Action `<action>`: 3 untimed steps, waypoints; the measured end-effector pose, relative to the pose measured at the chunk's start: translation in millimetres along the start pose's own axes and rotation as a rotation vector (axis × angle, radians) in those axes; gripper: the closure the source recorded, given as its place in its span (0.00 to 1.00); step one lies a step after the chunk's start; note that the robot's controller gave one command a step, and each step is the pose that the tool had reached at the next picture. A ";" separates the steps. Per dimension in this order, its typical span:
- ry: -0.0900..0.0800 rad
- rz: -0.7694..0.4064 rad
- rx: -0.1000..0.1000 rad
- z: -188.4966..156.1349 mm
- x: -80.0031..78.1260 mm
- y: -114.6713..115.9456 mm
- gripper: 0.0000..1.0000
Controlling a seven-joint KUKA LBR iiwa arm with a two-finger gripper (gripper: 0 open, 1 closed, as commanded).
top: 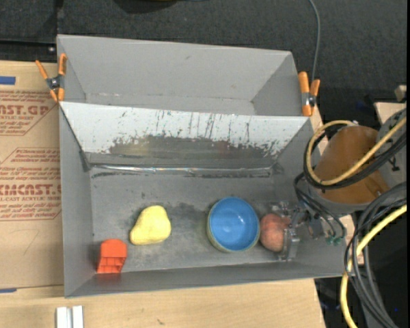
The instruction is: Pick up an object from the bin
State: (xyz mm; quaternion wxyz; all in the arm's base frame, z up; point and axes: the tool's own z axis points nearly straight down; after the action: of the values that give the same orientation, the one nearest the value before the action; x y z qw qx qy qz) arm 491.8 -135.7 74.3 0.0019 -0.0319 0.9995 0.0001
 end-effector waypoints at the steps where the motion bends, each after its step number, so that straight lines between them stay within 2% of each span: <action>1: -0.003 0.000 0.001 -6.6 -0.7 0.0 1.00; 3: -0.001 0.000 0.000 -20.0 -0.4 0.5 1.00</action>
Offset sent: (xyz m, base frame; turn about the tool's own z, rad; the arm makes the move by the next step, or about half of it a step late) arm 0.0002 0.0001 0.0357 0.0000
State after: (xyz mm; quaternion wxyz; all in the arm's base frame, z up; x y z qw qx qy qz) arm 492.1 -135.2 94.2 0.0023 -0.0319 0.9995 0.0000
